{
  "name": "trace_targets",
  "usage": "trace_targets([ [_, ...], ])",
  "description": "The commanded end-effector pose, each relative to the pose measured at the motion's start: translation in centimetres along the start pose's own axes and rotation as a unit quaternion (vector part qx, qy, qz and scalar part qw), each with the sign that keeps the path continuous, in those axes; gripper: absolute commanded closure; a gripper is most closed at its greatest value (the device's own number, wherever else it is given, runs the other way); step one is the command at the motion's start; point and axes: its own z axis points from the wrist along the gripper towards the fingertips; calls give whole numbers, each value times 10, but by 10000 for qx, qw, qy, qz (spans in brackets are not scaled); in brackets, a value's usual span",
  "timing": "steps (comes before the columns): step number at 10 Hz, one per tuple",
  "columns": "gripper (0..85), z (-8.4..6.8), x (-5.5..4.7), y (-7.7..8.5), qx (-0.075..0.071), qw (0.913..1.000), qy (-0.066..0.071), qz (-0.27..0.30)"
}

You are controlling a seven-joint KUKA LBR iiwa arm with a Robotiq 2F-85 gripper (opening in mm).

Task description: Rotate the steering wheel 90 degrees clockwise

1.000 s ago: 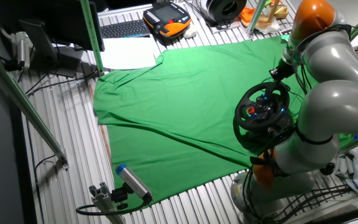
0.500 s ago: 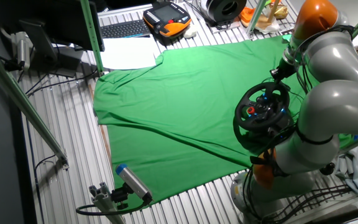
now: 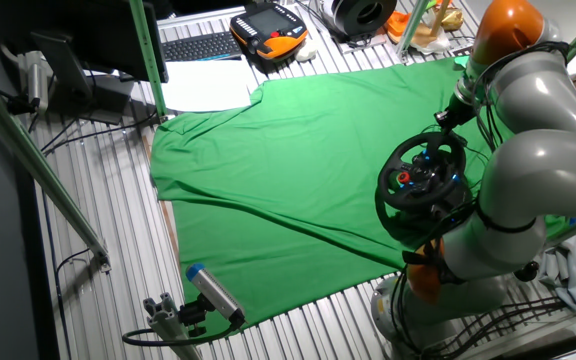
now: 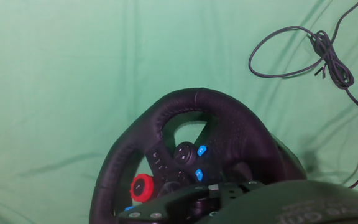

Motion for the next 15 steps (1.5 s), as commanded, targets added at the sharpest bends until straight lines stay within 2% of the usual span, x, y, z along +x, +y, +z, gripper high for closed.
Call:
trace_targets([
  [1, 850, 0, 0, 0, 0, 10000, 0, 4],
  [3, 850, 0, 0, 0, -62, 9999, 90, 8],
  [15, 850, 0, 0, 0, -113, 9997, 188, 73],
])
